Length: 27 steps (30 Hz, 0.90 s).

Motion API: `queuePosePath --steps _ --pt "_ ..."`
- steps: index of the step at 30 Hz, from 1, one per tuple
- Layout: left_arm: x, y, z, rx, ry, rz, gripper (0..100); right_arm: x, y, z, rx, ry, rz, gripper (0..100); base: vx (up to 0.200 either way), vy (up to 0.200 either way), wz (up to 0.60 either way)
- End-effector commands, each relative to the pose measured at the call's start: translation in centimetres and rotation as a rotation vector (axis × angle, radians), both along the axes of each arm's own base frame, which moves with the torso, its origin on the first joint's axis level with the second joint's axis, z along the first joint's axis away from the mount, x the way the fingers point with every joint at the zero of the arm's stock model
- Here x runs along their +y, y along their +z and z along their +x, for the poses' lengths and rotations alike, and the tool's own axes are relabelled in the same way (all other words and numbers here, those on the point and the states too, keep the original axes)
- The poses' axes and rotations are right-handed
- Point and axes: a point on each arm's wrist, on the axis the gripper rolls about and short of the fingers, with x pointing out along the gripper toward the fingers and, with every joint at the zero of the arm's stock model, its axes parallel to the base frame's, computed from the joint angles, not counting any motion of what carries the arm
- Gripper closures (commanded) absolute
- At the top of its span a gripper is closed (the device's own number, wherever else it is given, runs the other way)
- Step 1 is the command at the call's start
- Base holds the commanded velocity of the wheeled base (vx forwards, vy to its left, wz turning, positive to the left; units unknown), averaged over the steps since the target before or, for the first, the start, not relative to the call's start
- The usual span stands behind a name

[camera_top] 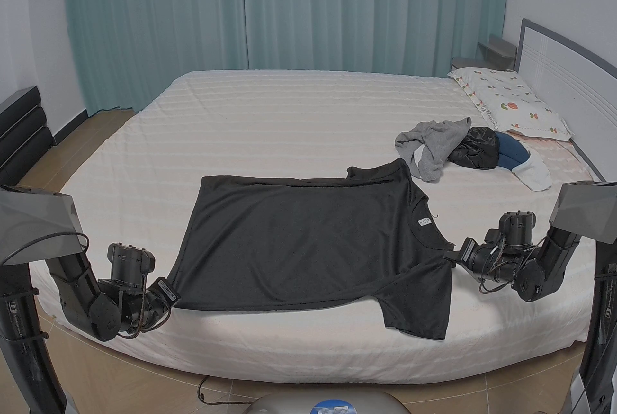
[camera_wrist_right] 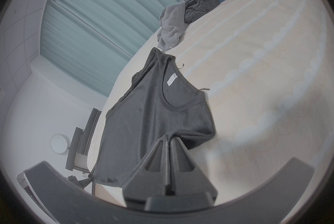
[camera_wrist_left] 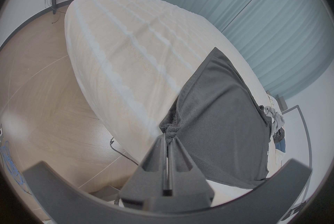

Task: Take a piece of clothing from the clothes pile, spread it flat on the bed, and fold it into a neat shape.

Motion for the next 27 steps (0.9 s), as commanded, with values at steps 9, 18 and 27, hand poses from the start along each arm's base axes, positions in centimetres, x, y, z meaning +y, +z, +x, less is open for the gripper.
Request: queuePosePath --steps 9,18,27 --pt "0.0 0.4 -0.1 -0.013 0.002 0.000 100 0.0 -1.6 1.8 0.020 0.007 -0.015 100 0.000 0.000 0.00" --pt "-0.1 0.4 -0.2 -0.011 -0.003 -0.002 100 -1.6 -0.5 1.6 -0.006 -0.035 0.009 0 0.000 0.000 0.00" --pt "-0.1 0.8 -0.2 -0.023 -0.005 -0.008 100 -2.2 0.6 -3.0 0.032 0.059 0.076 0 0.000 0.000 0.00"
